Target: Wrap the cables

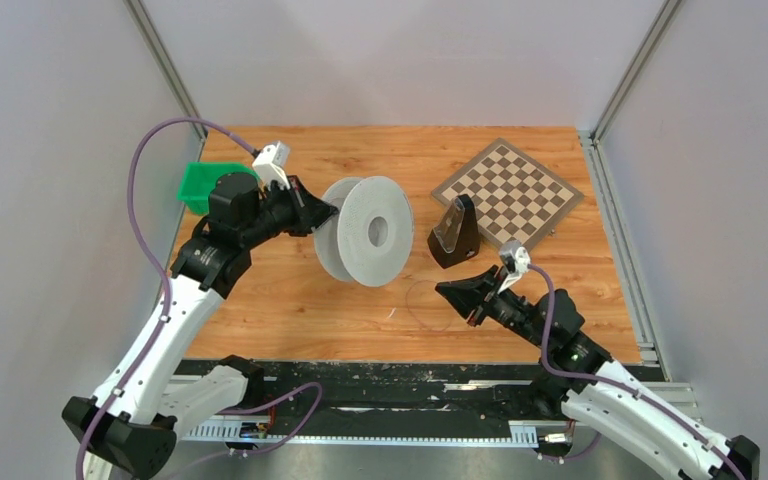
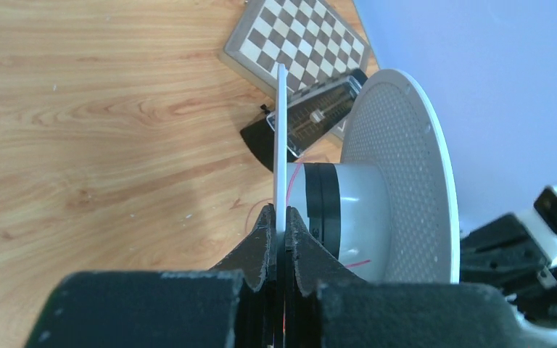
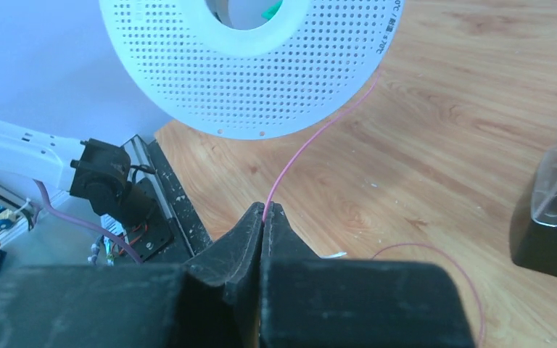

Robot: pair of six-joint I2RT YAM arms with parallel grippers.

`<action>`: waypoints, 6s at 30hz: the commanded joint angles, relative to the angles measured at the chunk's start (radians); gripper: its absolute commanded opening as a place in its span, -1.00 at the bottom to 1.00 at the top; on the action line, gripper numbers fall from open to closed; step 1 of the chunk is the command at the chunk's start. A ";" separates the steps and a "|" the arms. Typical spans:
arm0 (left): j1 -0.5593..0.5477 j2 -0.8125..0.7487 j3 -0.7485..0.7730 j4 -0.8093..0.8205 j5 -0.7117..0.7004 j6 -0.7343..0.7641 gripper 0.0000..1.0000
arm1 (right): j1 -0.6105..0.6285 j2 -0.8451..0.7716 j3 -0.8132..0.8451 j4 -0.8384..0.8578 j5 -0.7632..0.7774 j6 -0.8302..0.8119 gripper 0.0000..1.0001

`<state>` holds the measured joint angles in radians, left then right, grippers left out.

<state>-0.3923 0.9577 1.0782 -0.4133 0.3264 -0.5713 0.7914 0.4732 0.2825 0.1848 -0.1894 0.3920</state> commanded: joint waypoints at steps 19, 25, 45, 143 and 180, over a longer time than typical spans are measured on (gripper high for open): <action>0.002 0.047 -0.110 0.146 -0.202 -0.689 -1.00 | 0.004 -0.056 -0.020 -0.063 -0.031 0.041 -1.00; 0.000 0.038 -0.141 0.242 -0.240 -0.637 -1.00 | 0.042 0.073 -0.125 0.230 -0.146 0.206 -1.00; 0.000 -0.113 -0.250 0.253 -0.336 -0.808 -1.00 | 0.278 0.694 -0.068 0.597 -0.113 0.085 -0.66; -0.280 -0.319 -0.045 -0.095 0.243 0.400 -1.00 | 0.098 0.419 0.541 -0.272 -0.132 -0.194 -0.95; -0.280 -0.416 -0.023 0.117 -0.089 -0.133 -1.00 | 0.100 0.248 0.049 0.319 -0.301 -0.013 -0.37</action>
<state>-0.6682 0.5652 1.0515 -0.4370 0.2817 -0.6109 0.8932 0.7147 0.3676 0.2924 -0.4641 0.3481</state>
